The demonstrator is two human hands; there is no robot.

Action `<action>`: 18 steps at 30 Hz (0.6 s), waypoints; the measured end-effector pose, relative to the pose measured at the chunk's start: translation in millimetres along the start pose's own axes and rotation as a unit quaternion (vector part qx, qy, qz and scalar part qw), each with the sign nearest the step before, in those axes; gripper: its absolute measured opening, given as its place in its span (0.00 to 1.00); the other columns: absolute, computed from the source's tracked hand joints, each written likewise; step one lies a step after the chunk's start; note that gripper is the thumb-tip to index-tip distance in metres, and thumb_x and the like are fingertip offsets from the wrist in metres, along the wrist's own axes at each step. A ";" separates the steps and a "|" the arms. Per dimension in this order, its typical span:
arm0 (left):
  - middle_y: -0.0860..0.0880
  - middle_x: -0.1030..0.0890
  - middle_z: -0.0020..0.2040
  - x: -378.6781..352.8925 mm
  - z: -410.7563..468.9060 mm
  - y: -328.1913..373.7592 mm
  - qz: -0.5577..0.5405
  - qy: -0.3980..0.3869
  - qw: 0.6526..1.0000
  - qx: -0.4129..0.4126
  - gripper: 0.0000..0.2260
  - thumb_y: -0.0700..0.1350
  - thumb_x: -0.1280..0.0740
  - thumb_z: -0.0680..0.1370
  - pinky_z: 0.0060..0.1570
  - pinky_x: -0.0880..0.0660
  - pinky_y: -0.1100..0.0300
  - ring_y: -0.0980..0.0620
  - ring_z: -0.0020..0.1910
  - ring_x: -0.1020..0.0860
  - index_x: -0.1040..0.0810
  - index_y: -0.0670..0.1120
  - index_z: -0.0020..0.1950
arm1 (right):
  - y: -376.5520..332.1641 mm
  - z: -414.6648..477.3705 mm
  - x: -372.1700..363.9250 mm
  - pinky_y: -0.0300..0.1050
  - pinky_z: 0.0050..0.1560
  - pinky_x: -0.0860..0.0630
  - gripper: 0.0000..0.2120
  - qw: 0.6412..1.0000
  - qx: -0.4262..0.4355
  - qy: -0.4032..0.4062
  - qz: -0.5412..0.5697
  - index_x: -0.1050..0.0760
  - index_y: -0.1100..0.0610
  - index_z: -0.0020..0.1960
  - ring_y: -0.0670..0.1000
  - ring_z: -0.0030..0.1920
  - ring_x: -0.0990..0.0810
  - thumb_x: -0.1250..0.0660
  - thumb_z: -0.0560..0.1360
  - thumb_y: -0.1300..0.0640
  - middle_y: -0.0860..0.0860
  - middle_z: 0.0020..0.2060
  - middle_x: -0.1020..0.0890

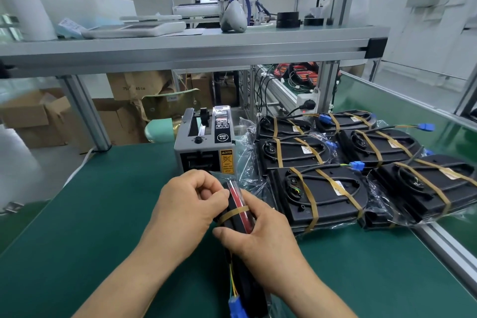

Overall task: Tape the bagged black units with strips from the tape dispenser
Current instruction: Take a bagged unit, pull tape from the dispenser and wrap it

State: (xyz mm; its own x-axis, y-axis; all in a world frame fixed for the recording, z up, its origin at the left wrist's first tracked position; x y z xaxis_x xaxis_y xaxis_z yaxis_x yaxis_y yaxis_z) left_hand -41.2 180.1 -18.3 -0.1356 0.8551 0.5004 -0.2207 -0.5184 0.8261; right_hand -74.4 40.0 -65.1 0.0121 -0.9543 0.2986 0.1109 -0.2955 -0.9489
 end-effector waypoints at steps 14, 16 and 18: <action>0.43 0.21 0.38 -11.1 -7.1 -20.2 -0.188 0.001 0.978 0.087 0.04 0.44 0.27 0.72 0.40 0.24 0.59 0.54 0.36 0.25 0.18 0.53 0.41 | 0.0 -2.4 -2.6 0.38 0.47 0.22 0.27 1.000 -0.003 -0.003 -0.015 0.25 0.41 0.64 0.42 0.43 0.20 0.24 0.67 0.50 0.46 0.50 0.17; 0.46 0.23 0.36 -11.3 -7.8 -20.5 -0.197 0.001 0.976 0.090 0.04 0.45 0.25 0.71 0.34 0.25 0.65 0.57 0.34 0.26 0.18 0.53 0.40 | -1.0 -3.0 -3.3 0.37 0.48 0.22 0.27 1.000 0.005 -0.001 -0.022 0.25 0.40 0.64 0.42 0.45 0.20 0.24 0.67 0.50 0.45 0.50 0.17; 0.44 0.20 0.37 -11.6 -8.0 -20.2 -0.206 0.007 0.974 0.091 0.04 0.45 0.25 0.71 0.32 0.27 0.69 0.58 0.33 0.25 0.18 0.53 0.40 | -1.2 -2.6 -3.2 0.36 0.47 0.23 0.25 1.000 0.010 0.002 -0.026 0.25 0.38 0.61 0.42 0.45 0.20 0.24 0.66 0.49 0.45 0.50 0.17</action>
State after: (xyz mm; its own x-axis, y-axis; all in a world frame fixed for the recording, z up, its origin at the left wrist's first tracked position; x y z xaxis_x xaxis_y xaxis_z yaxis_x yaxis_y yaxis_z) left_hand -43.0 180.6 -42.9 -0.0847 0.9899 0.1137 -0.0841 -0.1209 0.9891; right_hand -77.2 43.3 -65.1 0.0017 -0.9377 0.3473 0.1307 -0.3441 -0.9298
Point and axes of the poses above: each hand's wrist, its own z-axis towards the middle knuckle, its own x-axis out of the back of the hand, y = z × x, the point moved 7 cm from there along z, towards the middle knuckle
